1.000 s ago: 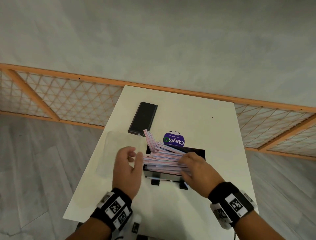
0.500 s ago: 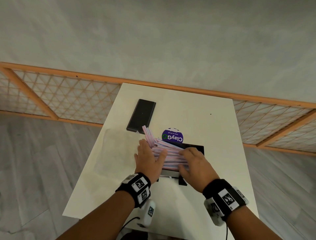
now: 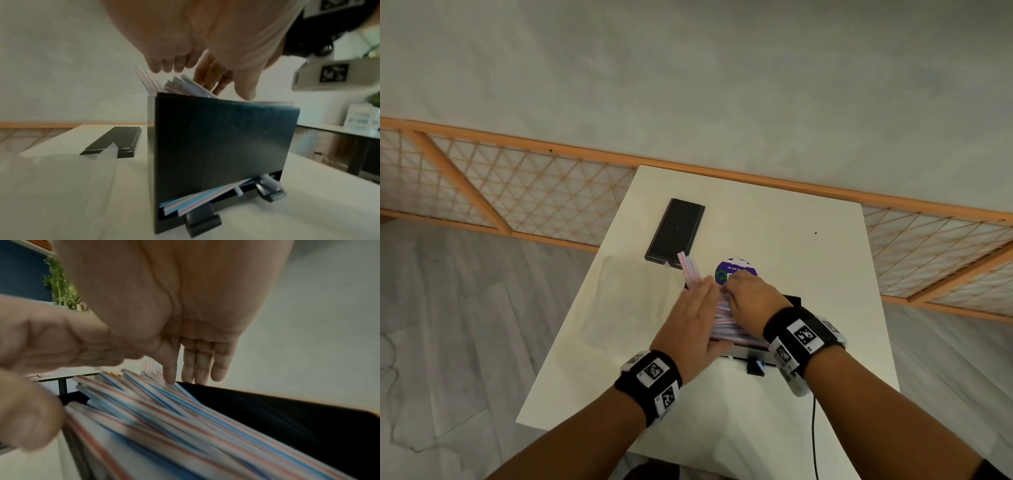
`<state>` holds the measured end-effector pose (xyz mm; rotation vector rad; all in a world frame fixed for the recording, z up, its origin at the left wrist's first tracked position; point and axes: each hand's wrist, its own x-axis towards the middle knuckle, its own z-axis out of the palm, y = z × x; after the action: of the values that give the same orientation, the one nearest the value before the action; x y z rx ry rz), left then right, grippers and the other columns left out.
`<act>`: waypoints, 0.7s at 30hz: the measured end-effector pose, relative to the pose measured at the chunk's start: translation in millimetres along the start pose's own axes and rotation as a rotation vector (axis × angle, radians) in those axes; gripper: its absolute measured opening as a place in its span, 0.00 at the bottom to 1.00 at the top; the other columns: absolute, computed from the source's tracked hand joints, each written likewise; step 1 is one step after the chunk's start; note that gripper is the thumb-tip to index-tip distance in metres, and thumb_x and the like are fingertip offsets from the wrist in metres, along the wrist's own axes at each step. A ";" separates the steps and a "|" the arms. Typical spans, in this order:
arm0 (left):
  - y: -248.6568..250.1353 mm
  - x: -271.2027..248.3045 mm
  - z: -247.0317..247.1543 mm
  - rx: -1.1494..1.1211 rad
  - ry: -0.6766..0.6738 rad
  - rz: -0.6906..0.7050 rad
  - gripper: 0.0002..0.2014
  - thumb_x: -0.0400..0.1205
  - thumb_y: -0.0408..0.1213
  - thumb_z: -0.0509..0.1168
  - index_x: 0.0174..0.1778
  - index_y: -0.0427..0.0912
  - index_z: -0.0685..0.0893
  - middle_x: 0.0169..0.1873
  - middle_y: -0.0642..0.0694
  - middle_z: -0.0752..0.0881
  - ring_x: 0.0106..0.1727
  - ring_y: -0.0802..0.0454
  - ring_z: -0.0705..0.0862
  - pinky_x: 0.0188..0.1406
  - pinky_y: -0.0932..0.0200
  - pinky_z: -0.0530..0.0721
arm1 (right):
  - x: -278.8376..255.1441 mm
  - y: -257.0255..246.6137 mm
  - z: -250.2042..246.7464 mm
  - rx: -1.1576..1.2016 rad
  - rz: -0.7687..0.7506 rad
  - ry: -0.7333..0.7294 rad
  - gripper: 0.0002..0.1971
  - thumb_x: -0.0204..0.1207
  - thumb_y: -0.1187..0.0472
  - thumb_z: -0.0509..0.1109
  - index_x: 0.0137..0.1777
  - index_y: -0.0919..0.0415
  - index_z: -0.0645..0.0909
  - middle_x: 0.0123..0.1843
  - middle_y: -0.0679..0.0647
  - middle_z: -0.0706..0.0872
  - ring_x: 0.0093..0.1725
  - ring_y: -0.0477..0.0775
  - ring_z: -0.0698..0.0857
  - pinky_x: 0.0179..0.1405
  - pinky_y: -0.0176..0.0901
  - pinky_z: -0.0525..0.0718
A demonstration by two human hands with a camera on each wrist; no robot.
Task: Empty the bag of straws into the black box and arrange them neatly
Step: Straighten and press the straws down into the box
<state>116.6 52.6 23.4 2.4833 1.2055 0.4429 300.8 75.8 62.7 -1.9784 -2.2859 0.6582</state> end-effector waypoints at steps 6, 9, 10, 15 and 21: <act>-8.1 -7.0 14.9 0.169 -0.081 0.012 0.46 0.83 0.61 0.62 0.89 0.36 0.54 0.89 0.38 0.54 0.90 0.42 0.52 0.87 0.44 0.59 | 3.8 -0.8 1.5 -0.134 -0.038 0.012 0.13 0.78 0.65 0.64 0.60 0.61 0.84 0.60 0.59 0.82 0.61 0.60 0.79 0.69 0.51 0.76; -8.3 -7.3 15.3 0.209 -0.079 0.006 0.45 0.83 0.62 0.58 0.89 0.37 0.54 0.89 0.38 0.53 0.90 0.41 0.51 0.87 0.43 0.56 | 3.0 -5.7 4.1 -0.155 0.048 -0.002 0.13 0.78 0.64 0.63 0.61 0.61 0.81 0.61 0.60 0.79 0.60 0.61 0.79 0.64 0.48 0.78; -8.4 -5.9 14.1 0.214 -0.079 0.002 0.45 0.83 0.63 0.57 0.89 0.37 0.54 0.89 0.38 0.54 0.90 0.42 0.51 0.87 0.42 0.56 | 2.9 -7.6 5.2 -0.163 0.069 0.001 0.14 0.79 0.64 0.61 0.62 0.61 0.79 0.62 0.60 0.79 0.61 0.61 0.78 0.64 0.48 0.77; -9.3 -1.0 7.8 0.156 -0.128 -0.043 0.46 0.84 0.62 0.62 0.90 0.40 0.50 0.90 0.42 0.49 0.90 0.45 0.47 0.89 0.45 0.55 | 0.9 -17.4 7.8 -0.194 0.175 -0.016 0.16 0.84 0.63 0.57 0.68 0.64 0.74 0.68 0.63 0.76 0.65 0.63 0.78 0.66 0.51 0.79; -9.0 4.1 -0.3 0.115 -0.118 -0.036 0.46 0.83 0.59 0.65 0.90 0.42 0.51 0.89 0.44 0.53 0.86 0.48 0.61 0.84 0.52 0.62 | -4.1 -14.2 12.9 -0.215 0.255 -0.171 0.18 0.81 0.55 0.64 0.70 0.57 0.75 0.66 0.60 0.76 0.62 0.64 0.82 0.61 0.55 0.82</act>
<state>112.7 61.1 20.3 2.5395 1.2585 0.2202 284.4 66.9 56.9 -2.4315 -2.3045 0.6461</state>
